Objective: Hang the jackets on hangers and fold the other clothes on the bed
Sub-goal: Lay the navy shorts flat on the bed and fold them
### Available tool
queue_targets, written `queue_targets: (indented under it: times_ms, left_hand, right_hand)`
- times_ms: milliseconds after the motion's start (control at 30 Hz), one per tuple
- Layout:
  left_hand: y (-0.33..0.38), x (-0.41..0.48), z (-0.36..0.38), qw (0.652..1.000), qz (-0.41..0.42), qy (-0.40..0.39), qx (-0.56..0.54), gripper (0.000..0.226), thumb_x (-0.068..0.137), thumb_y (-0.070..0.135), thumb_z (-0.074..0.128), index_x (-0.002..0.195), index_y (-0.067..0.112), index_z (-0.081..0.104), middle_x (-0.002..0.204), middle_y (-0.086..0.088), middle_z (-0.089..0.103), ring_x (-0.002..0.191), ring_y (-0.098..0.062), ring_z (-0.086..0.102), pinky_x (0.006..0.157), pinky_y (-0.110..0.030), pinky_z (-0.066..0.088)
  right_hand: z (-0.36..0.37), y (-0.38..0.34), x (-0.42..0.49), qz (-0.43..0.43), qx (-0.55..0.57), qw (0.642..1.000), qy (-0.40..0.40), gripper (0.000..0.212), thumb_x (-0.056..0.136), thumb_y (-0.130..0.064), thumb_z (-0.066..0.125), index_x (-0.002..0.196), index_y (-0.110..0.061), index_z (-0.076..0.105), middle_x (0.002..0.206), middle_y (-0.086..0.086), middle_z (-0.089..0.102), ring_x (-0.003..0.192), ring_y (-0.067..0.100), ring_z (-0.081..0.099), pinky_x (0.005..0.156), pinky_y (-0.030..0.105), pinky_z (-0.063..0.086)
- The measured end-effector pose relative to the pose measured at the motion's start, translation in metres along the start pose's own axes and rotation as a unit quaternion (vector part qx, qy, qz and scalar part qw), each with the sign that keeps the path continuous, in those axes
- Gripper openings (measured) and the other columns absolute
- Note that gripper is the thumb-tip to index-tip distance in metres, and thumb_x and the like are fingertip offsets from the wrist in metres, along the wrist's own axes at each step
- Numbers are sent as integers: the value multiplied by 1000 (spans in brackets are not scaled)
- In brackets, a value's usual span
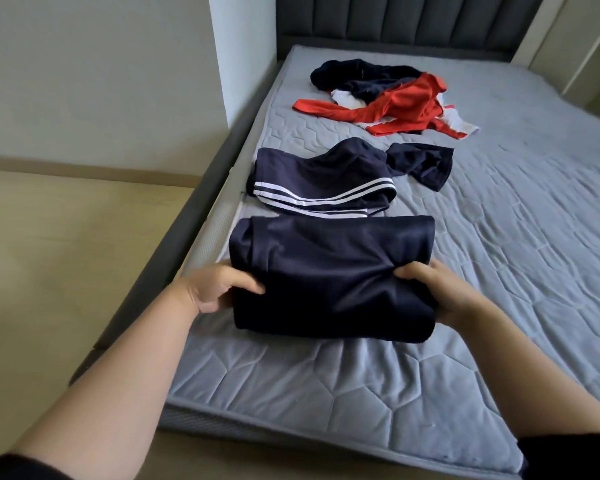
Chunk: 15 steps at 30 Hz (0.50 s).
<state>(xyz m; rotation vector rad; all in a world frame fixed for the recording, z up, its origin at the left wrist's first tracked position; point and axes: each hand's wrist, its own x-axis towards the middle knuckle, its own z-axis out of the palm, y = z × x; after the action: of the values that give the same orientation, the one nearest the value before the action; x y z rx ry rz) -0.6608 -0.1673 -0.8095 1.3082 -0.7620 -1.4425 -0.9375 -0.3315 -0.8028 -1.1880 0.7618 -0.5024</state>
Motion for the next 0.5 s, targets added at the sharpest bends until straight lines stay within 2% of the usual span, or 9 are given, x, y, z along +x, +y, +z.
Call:
queue_targets:
  times_ms: [100, 167, 233, 333, 367, 433, 500]
  left_hand:
    - [-12, -2, 6, 996, -62, -40, -40, 30, 58, -5, 54, 74, 6, 78, 81, -10, 73, 75, -21, 72, 62, -26, 56]
    - [-18, 1, 15, 996, -37, -36, -71, 35, 59, -12, 54, 83, 3, 75, 83, -12, 73, 77, -22, 71, 62, -27, 56]
    - [-20, 11, 20, 997, 22, 24, -76, 35, 67, -15, 56, 95, 4, 65, 82, -10, 73, 76, -20, 71, 62, -25, 56]
    - [-20, 31, 18, 975, 89, 187, -84, 37, 88, -7, 41, 98, 19, 64, 81, 0, 75, 75, -14, 70, 61, -22, 54]
    - [-20, 37, 16, 964, 94, 224, -109, 35, 91, -2, 42, 100, 23, 65, 84, 2, 75, 78, -14, 71, 64, -25, 54]
    - [-28, 47, 12, 953, 53, 247, -166, 22, 95, 19, 49, 110, 25, 64, 98, 2, 74, 90, -16, 70, 79, -32, 54]
    - [-38, 51, 11, 963, -34, 233, -132, 39, 91, 45, 56, 120, 20, 60, 116, 0, 67, 106, -20, 63, 97, -37, 46]
  right_hand:
    - [-8, -5, -4, 55, -20, 998, -38, 26, 64, -7, 60, 89, 1, 64, 75, 16, 72, 64, 21, 70, 53, 25, 55]
    - [-13, -5, -1, 83, -41, 995, -25, 31, 61, -12, 62, 89, 2, 65, 77, 17, 72, 65, 23, 70, 54, 26, 56]
    - [-14, -2, 7, 68, -21, 997, 25, 26, 71, -13, 65, 94, -1, 65, 78, 15, 73, 66, 21, 71, 52, 24, 55]
    - [-15, 5, 25, 7, 59, 993, 101, 21, 90, -26, 62, 102, -10, 66, 91, 9, 75, 79, 18, 73, 58, 25, 55]
    - [-16, 9, 31, -3, 62, 992, 111, 25, 91, -32, 60, 108, -14, 66, 98, 6, 74, 87, 18, 72, 63, 26, 56]
    - [-18, 18, 39, 27, -13, 993, 111, 37, 92, -46, 55, 119, -22, 62, 109, 0, 71, 95, 18, 67, 71, 29, 51]
    - [-20, 30, 40, 102, -108, 985, 84, 43, 88, -54, 54, 118, -25, 63, 105, -6, 71, 90, 12, 64, 72, 29, 47]
